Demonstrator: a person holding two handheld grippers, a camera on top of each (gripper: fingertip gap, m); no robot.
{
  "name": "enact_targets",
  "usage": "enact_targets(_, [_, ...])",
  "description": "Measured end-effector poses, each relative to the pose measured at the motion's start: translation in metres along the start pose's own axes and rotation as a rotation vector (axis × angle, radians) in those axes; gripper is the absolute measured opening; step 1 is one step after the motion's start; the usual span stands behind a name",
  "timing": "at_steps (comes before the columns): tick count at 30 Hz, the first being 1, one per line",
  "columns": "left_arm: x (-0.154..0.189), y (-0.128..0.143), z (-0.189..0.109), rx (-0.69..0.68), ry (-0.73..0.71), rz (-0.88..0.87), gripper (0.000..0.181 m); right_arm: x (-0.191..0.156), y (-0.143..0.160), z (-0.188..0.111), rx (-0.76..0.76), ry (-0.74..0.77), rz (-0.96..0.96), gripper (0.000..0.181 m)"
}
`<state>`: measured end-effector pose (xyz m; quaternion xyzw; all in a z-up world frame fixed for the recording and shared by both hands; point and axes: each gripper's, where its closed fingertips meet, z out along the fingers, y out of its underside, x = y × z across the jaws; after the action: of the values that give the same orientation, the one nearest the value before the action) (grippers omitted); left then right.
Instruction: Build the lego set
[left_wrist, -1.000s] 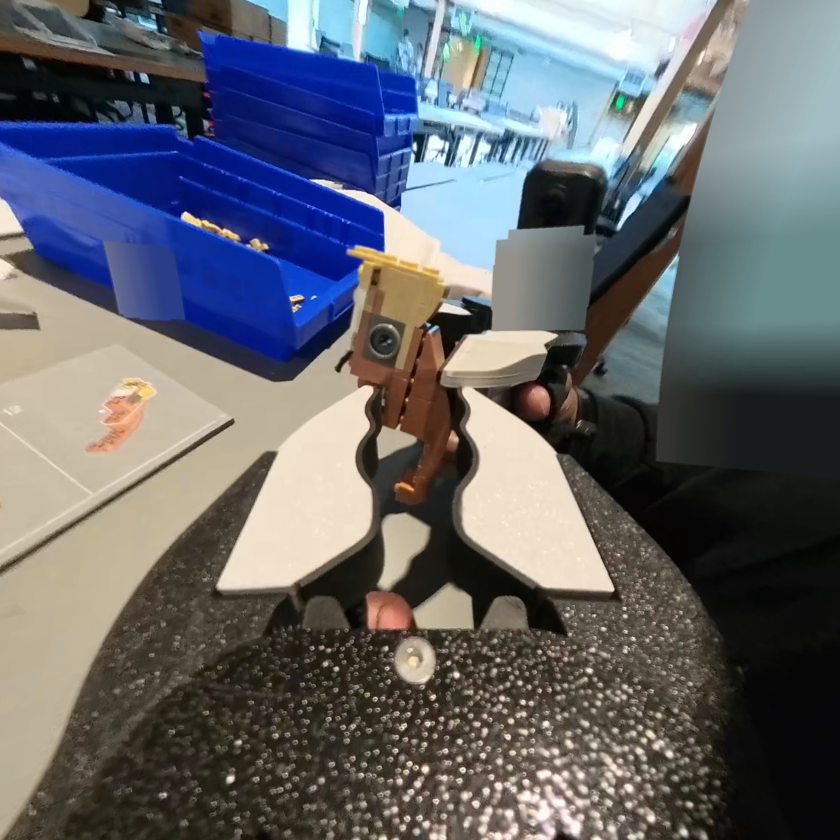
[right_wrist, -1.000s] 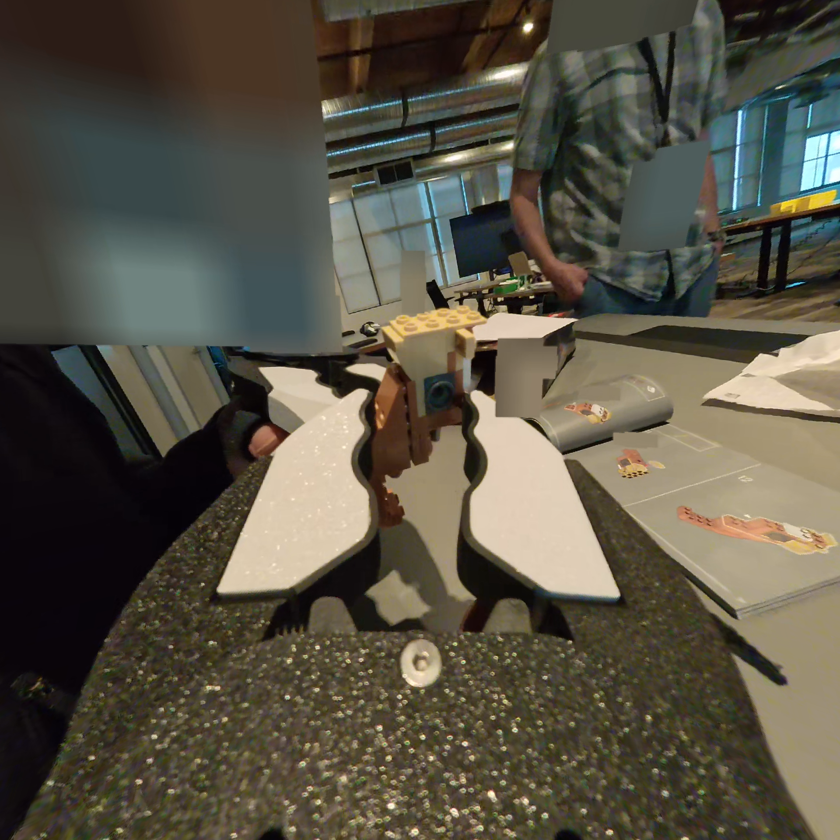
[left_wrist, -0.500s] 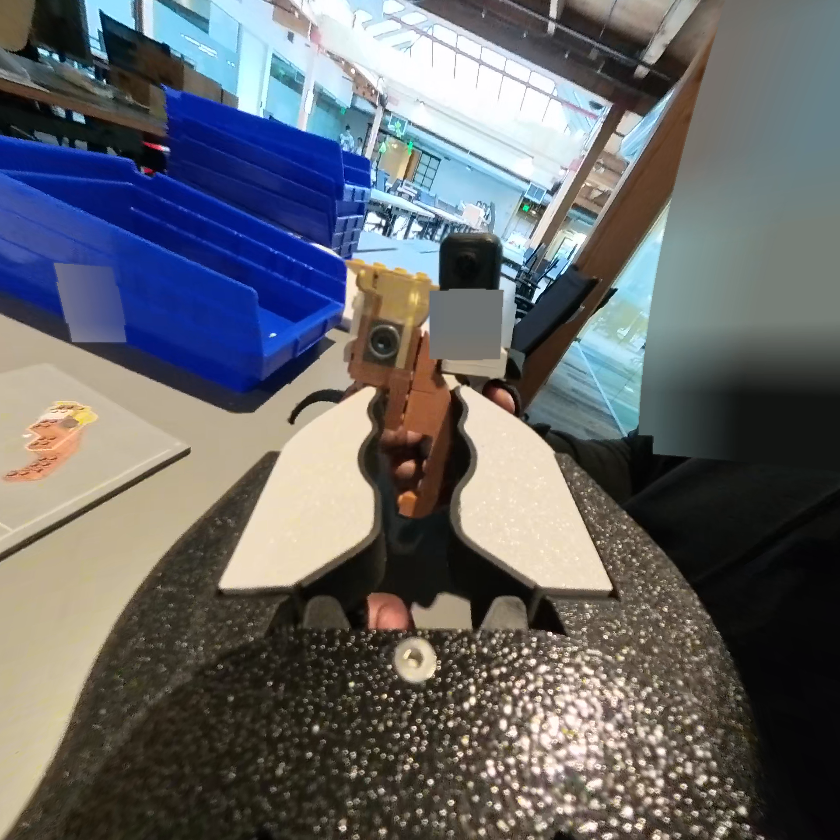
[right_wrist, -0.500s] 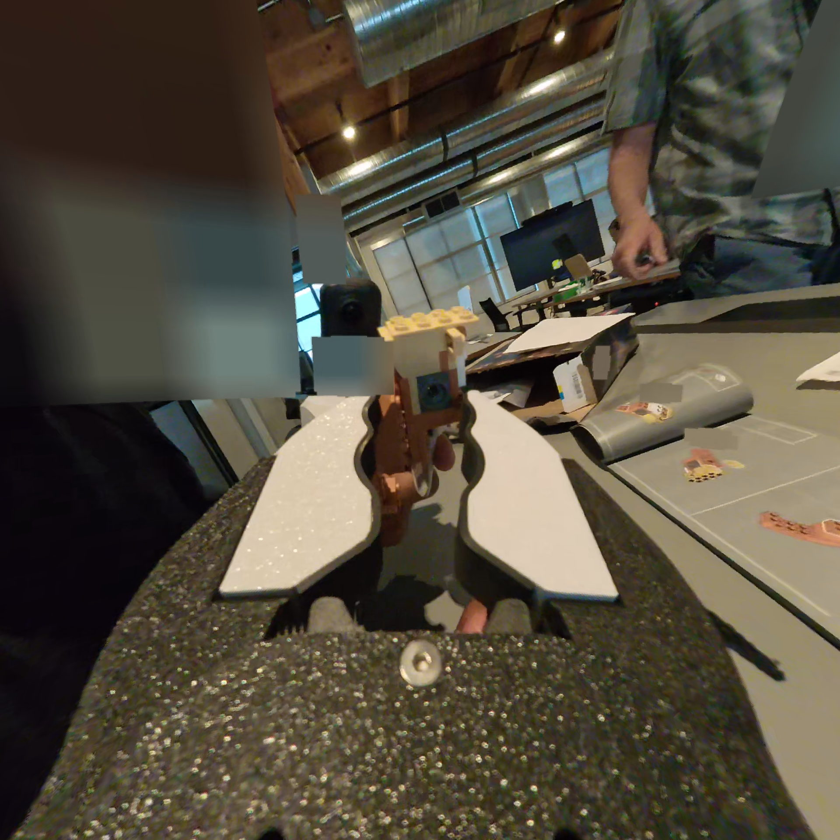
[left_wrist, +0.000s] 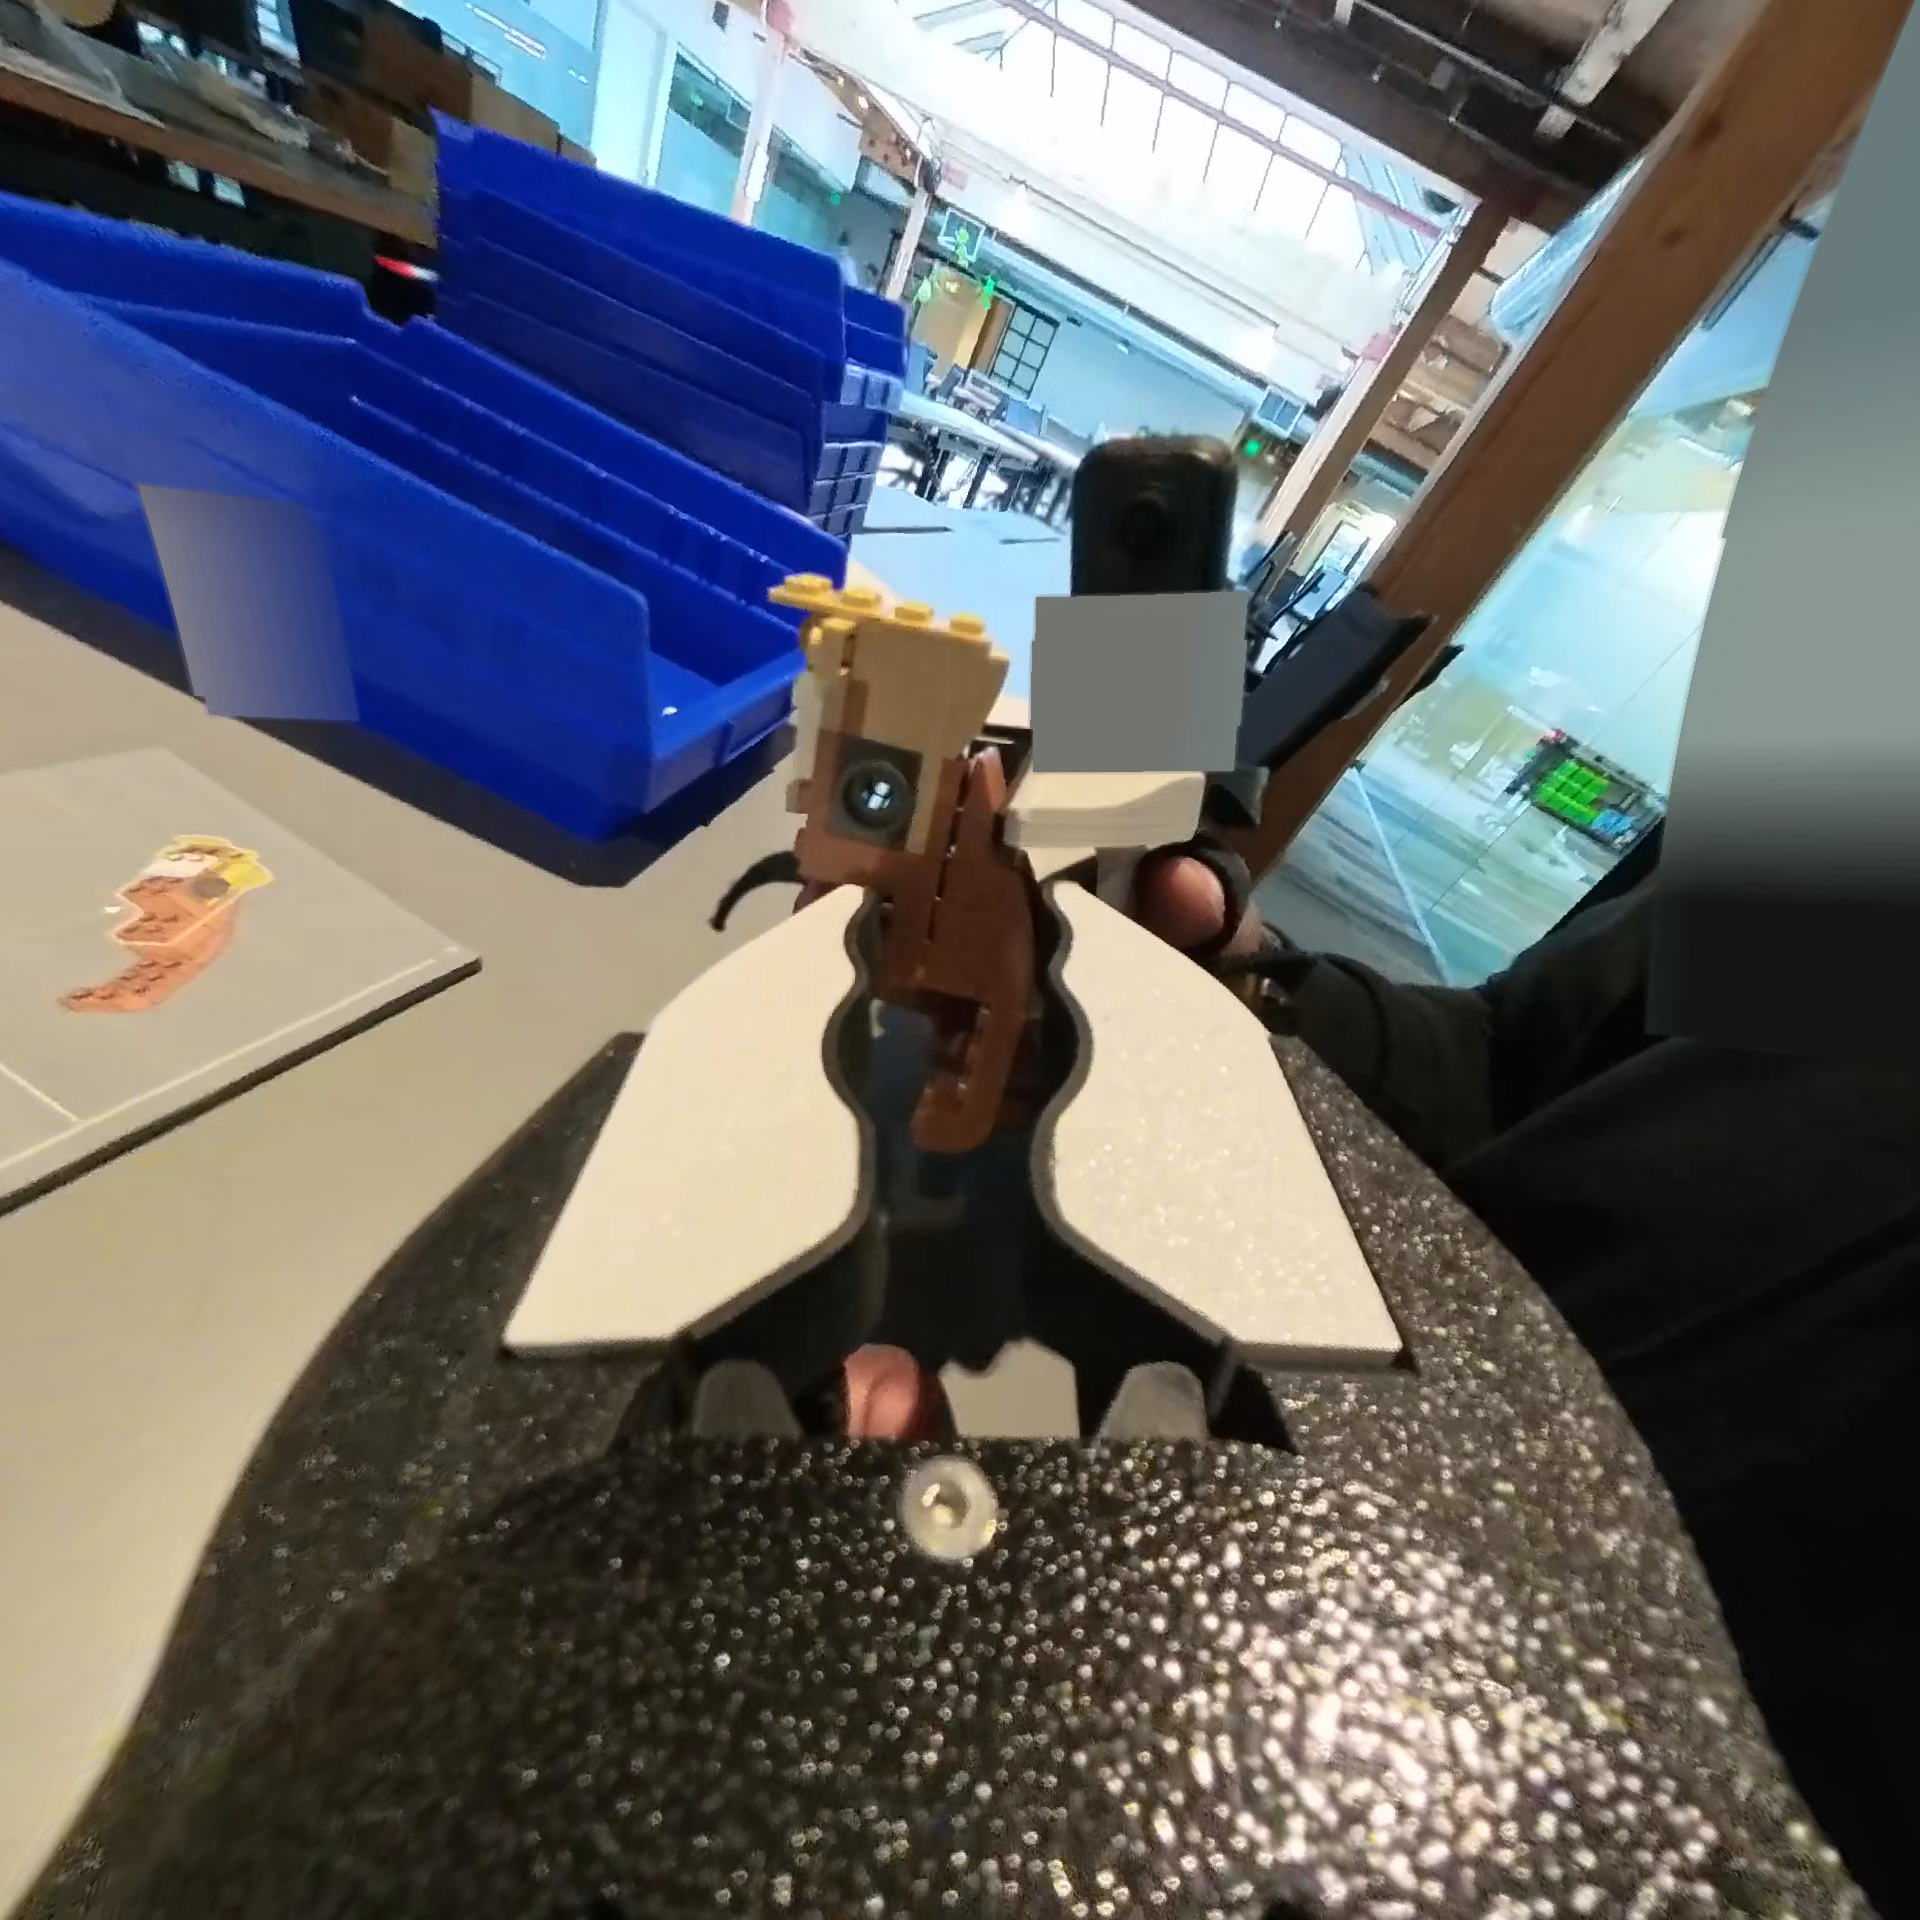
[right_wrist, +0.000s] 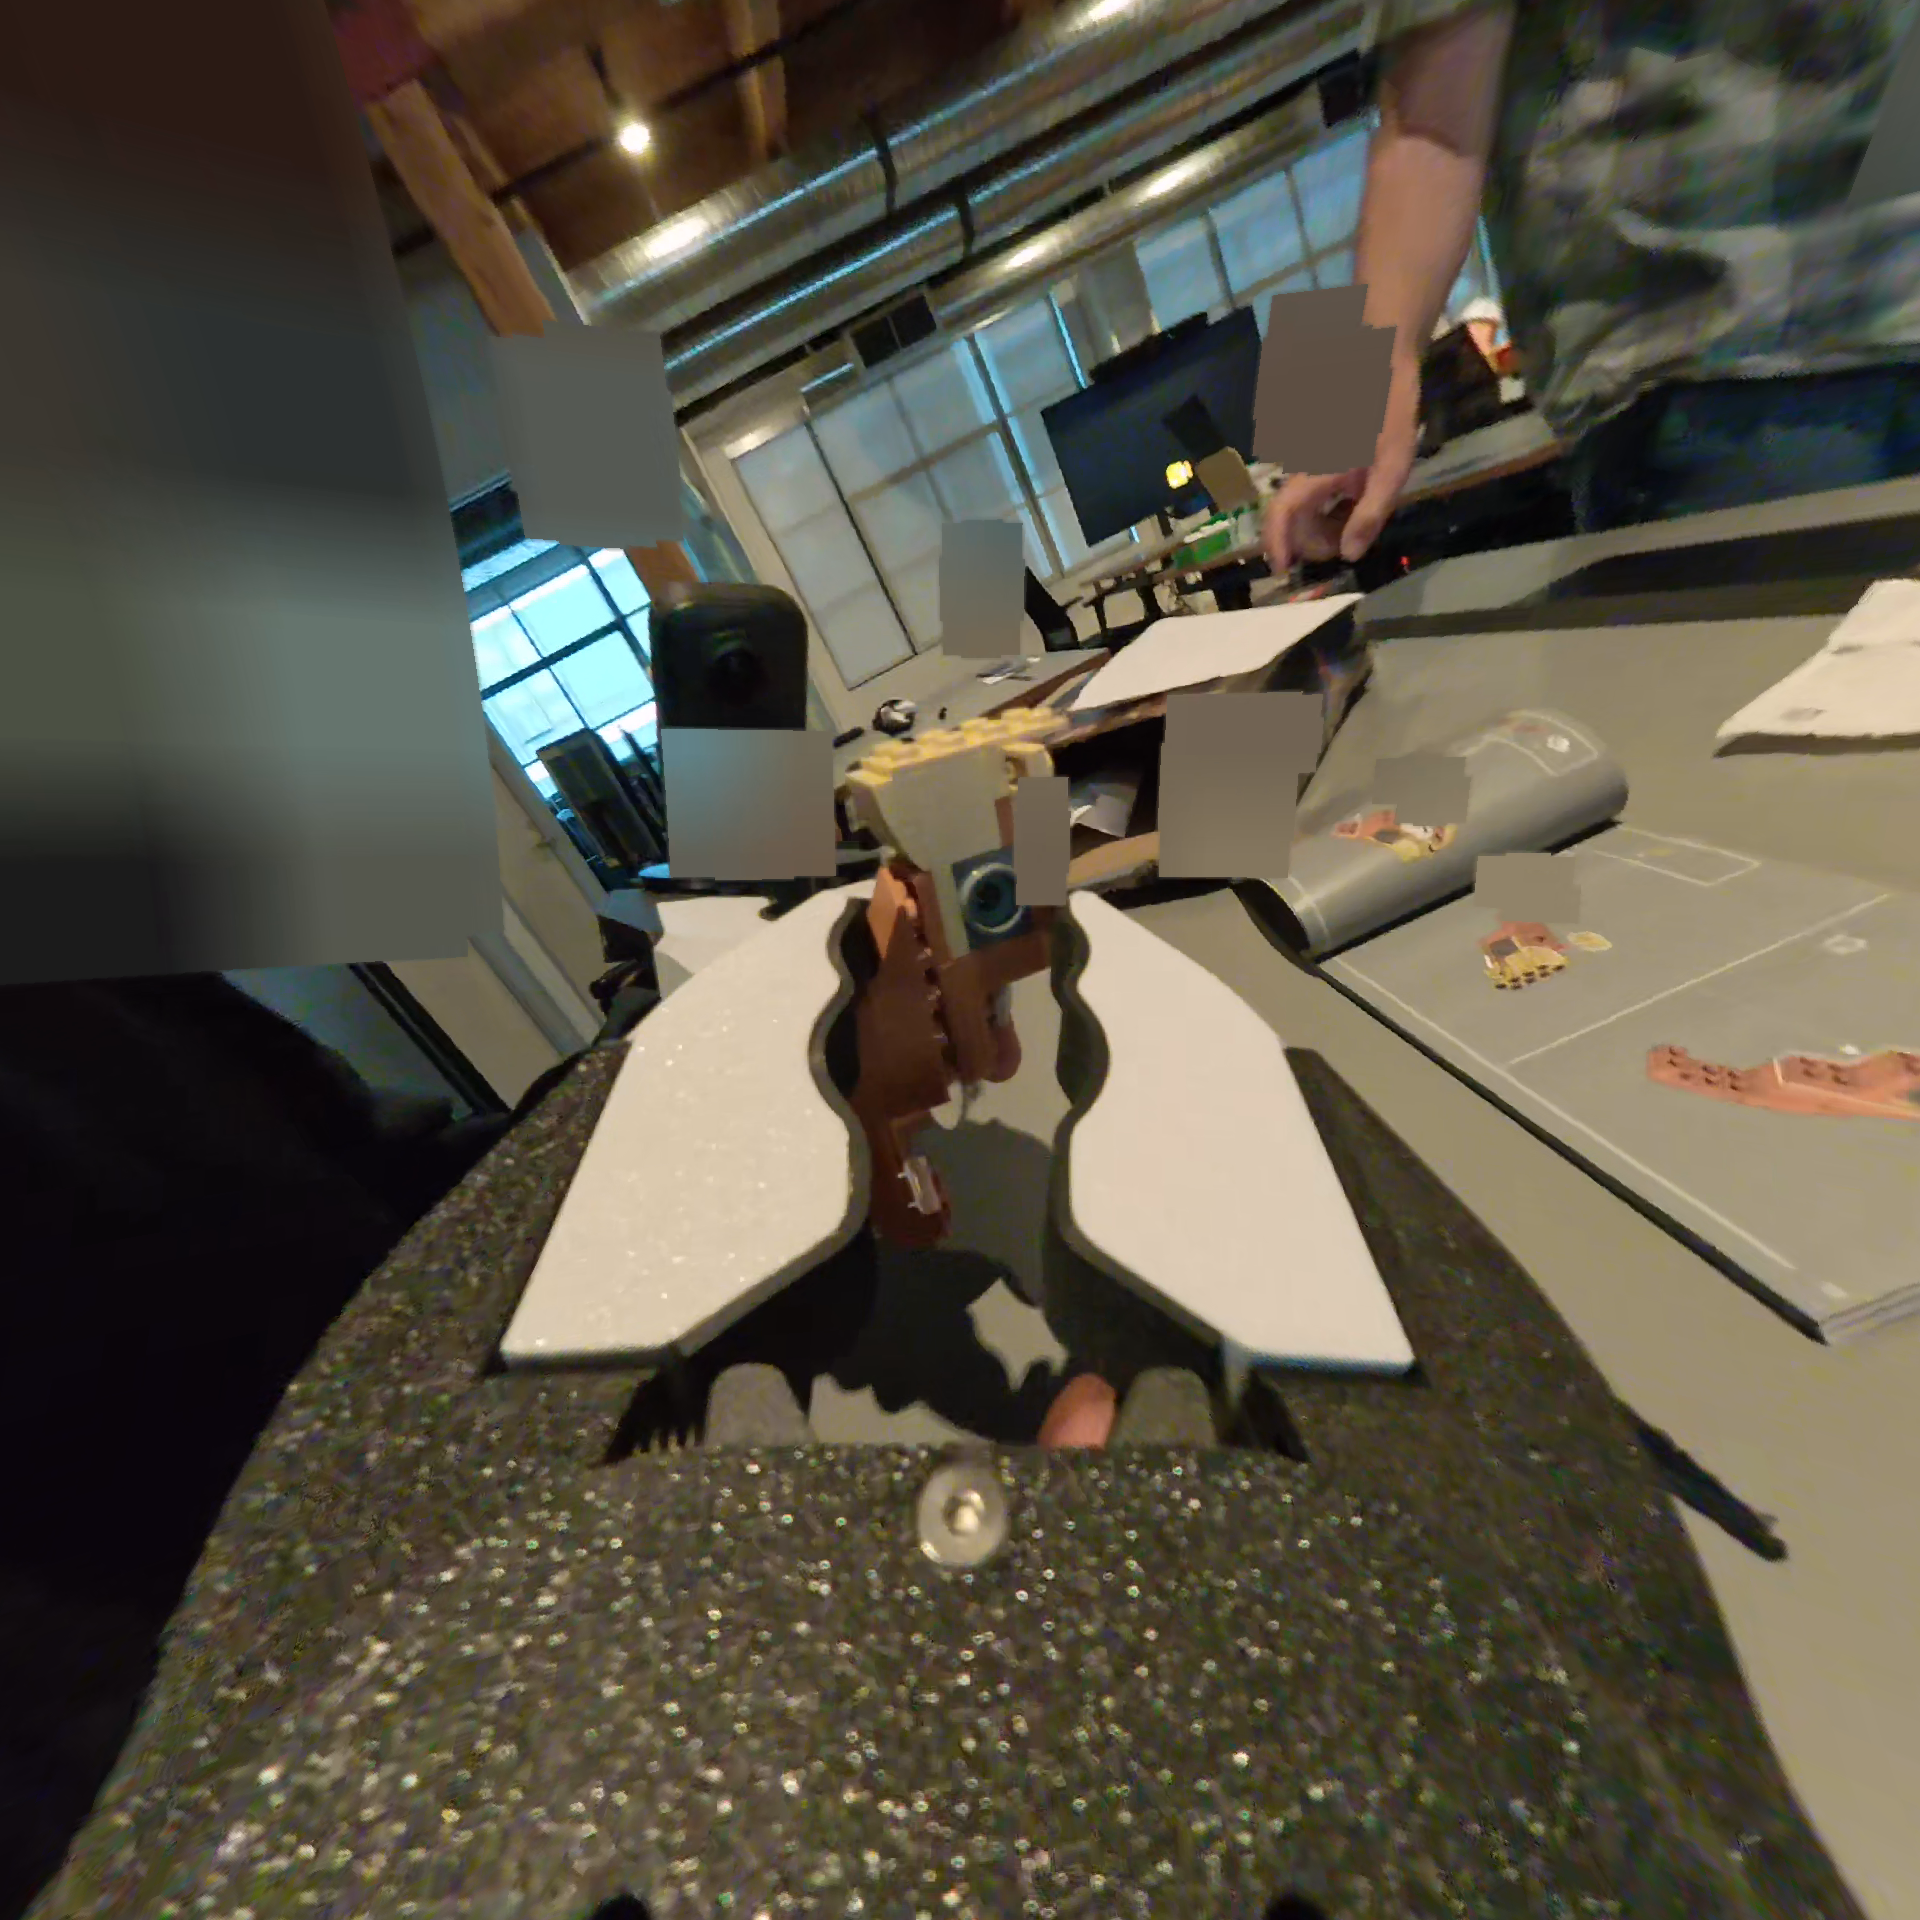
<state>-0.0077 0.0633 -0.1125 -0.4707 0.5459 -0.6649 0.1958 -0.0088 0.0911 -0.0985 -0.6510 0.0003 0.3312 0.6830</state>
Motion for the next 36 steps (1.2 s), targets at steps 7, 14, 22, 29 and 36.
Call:
enact_targets(7, [-0.004, -0.001, 0.002, 0.104, 0.084, -0.163, 0.026, 0.007, 0.000, 0.004, 0.008, 0.039, 0.052, 0.034])
enact_targets(14, [-0.004, -0.007, 0.001, 0.181, 0.152, -0.254, 0.026, 0.005, -0.004, 0.006, 0.037, 0.018, 0.063, 0.037])
enact_targets(22, [-0.004, -0.016, -0.003, 0.255, 0.234, -0.341, 0.026, 0.004, -0.010, 0.011, 0.012, 0.026, -0.004, 0.039])
enact_targets(29, [-0.012, -0.019, 0.001, 0.276, 0.232, -0.371, 0.026, 0.009, -0.013, 0.005, 0.038, 0.035, 0.028, 0.045])
enact_targets(36, [-0.019, -0.016, 0.009, 0.266, 0.200, -0.372, 0.026, 0.017, -0.012, -0.014, 0.025, 0.120, 0.003, 0.044])
